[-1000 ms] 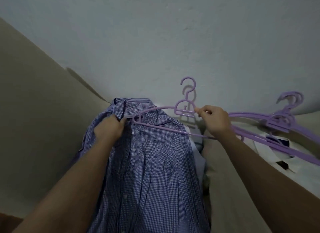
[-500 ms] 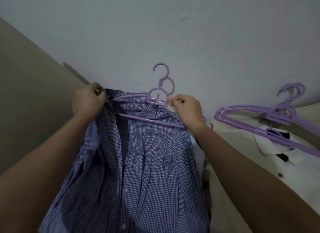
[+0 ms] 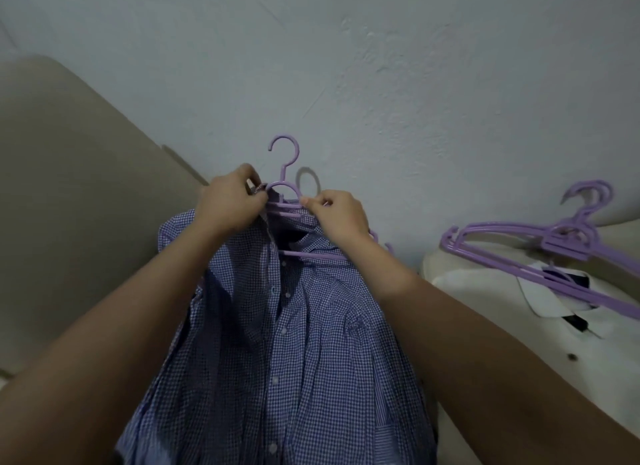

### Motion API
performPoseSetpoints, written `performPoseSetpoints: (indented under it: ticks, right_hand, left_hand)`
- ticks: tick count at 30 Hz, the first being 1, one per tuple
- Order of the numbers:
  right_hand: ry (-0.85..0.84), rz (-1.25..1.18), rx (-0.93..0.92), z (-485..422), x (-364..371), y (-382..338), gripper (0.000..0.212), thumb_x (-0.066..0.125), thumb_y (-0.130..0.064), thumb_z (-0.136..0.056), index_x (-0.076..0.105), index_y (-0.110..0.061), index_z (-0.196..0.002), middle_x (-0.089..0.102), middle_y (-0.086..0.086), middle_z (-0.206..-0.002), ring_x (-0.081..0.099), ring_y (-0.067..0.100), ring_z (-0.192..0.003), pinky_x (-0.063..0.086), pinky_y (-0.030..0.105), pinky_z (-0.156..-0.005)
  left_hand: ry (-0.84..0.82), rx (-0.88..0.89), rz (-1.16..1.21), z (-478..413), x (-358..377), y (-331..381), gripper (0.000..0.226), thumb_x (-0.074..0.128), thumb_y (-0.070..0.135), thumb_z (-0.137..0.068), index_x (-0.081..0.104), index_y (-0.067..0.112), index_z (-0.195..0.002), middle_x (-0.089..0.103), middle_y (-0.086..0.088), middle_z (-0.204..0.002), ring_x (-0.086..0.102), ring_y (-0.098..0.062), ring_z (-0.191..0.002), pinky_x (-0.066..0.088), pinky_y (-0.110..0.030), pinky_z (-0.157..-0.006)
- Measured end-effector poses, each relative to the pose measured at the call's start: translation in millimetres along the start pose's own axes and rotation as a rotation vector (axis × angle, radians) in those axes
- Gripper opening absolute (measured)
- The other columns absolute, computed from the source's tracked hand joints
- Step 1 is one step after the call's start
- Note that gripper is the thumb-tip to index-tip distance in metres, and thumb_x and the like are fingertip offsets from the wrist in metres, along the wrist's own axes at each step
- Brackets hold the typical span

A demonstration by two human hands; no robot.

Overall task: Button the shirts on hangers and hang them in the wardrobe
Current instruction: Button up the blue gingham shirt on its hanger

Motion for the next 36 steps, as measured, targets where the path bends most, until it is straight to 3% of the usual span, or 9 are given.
performPoseSetpoints:
  ticks: [2, 6, 11, 19, 22, 25, 27, 32, 36]
  right_hand:
    - [-0.024, -0.053, 0.031, -4.8, 0.5, 6.6, 0.038, 0.062, -0.055, -0.087, 0.065, -0.021, -0.072, 0.065, -0.005, -0.072, 0.060, 0.023, -0.075, 0.048, 0.036, -0.072]
    - [-0.147, -0.187, 0.067, -15.5, 2.6, 14.2, 0.029, 0.060, -0.038, -0.091, 0.063, -0.018, -0.071, 0.056, 0.001, -0.064, 0.049, 0.021, -0.064, 0.039, 0.032, -0.061]
    - [-0.519, -0.275, 0.281, -25.7, 16.4, 36.5, 0.033, 0.056, -0.042, -0.095, 0.068, -0.013, -0.104, 0.058, 0.008, -0.065, 0.049, 0.019, -0.044, 0.040, 0.023, -0.044]
    - [-0.725, 0.045, 0.363, -25.7, 42.2, 52.1, 0.051, 0.048, -0.052, -0.094, 0.053, -0.013, -0.126, 0.057, 0.015, -0.098, 0.070, 0.032, -0.068, 0.060, 0.040, -0.062]
    - [-0.668, 0.067, 0.326, -29.7, 41.3, 51.7, 0.042, 0.049, -0.043, -0.098, 0.061, -0.011, -0.122, 0.058, 0.017, -0.094, 0.069, 0.034, -0.063, 0.062, 0.044, -0.062]
    - [-0.481, 0.200, 0.186, -40.6, 23.4, 55.1, 0.023, 0.062, -0.024, -0.093, 0.075, -0.006, -0.090, 0.069, 0.017, -0.073, 0.070, 0.033, -0.060, 0.062, 0.047, -0.065]
    - [-0.408, 0.400, 0.051, -44.3, 10.2, 56.2, 0.017, 0.062, -0.011, -0.088, 0.076, -0.009, -0.077, 0.073, 0.012, -0.074, 0.071, 0.030, -0.069, 0.061, 0.038, -0.066]
    - [-0.378, 0.609, -0.101, -35.9, -17.4, 58.1, 0.029, 0.054, 0.004, -0.085, 0.070, -0.020, -0.085, 0.065, 0.005, -0.090, 0.063, 0.023, -0.071, 0.051, 0.030, -0.060]
    - [-0.297, 0.822, -0.326, -19.8, -36.5, 45.5, 0.013, 0.061, -0.010, -0.088, 0.060, -0.023, -0.090, 0.047, 0.000, -0.094, 0.055, 0.024, -0.079, 0.043, 0.032, -0.059]
  left_hand:
    - [-0.090, 0.042, -0.096, -1.2, 4.8, -1.4, 0.027, 0.063, 0.040, -0.091, 0.060, 0.030, -0.115, 0.069, -0.003, -0.094, 0.062, -0.032, -0.095, 0.047, -0.043, -0.088]
    - [-0.088, 0.148, -0.258, -1.6, 9.4, -1.4, 0.025, 0.067, 0.051, -0.090, 0.069, 0.028, -0.100, 0.048, 0.000, -0.100, 0.049, -0.029, -0.105, 0.035, -0.043, -0.088]
    - [-0.089, 0.348, -0.270, 4.8, 13.6, -2.0, 0.018, 0.070, 0.044, -0.090, 0.069, 0.027, -0.093, 0.056, 0.005, -0.106, 0.048, -0.023, -0.104, 0.023, -0.037, -0.081]
    - [-0.023, 0.507, -0.199, 18.2, 22.5, -1.3, 0.015, 0.073, 0.028, -0.089, 0.065, 0.025, -0.102, 0.060, 0.003, -0.098, 0.050, -0.025, -0.093, 0.029, -0.035, -0.075]
    - [-0.086, 0.525, -0.131, 16.1, 23.6, -3.8, 0.013, 0.076, 0.024, -0.088, 0.068, 0.020, -0.098, 0.059, 0.000, -0.098, 0.045, -0.022, -0.090, 0.036, -0.037, -0.074]
    - [-0.158, 0.552, -0.110, 12.7, 20.1, -1.8, 0.011, 0.075, 0.024, -0.089, 0.067, 0.018, -0.095, 0.056, 0.006, -0.089, 0.048, -0.022, -0.087, 0.042, -0.041, -0.075]
    - [-0.185, 0.581, -0.133, 12.0, 16.0, 1.7, 0.009, 0.073, 0.023, -0.090, 0.065, 0.019, -0.092, 0.052, 0.009, -0.084, 0.051, -0.022, -0.082, 0.044, -0.041, -0.073]
    - [-0.182, 0.594, -0.153, 17.0, 3.9, 7.3, 0.004, 0.066, 0.019, -0.095, 0.063, 0.021, -0.098, 0.049, 0.009, -0.086, 0.056, -0.026, -0.080, 0.048, -0.041, -0.069]
    - [-0.176, 0.560, -0.197, 21.3, 0.6, 12.8, 0.012, 0.058, 0.016, -0.098, 0.060, 0.021, -0.109, 0.055, 0.000, -0.096, 0.055, -0.030, -0.086, 0.050, -0.045, -0.071]
Point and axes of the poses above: each hand's wrist, its own z-axis away from the middle knuckle, its own x-axis out of the palm, y = z × x, the point moved 6 cm from there along -z, towards the middle knuckle
